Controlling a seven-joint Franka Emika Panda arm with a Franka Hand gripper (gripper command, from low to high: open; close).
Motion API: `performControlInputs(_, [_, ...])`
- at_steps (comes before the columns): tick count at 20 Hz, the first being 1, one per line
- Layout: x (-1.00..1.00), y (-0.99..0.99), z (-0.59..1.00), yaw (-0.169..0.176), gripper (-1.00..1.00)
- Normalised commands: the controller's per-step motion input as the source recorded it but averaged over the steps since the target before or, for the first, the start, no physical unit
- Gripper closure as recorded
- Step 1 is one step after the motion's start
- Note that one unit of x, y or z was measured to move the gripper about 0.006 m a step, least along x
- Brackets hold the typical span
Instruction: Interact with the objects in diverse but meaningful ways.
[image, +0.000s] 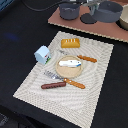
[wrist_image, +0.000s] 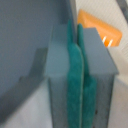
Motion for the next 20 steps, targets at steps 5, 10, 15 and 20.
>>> performControlInputs(5, [-0.57,-0.7,0.0,0.0,1.0])
performControlInputs(10, [-0.8,-0.33,0.11,0.0,1.0])
performControlInputs(15, [-0.91,-0.16,0.2,0.007,1.0])
performControlInputs(20, [-0.95,-0.12,0.14,0.014,1.0])
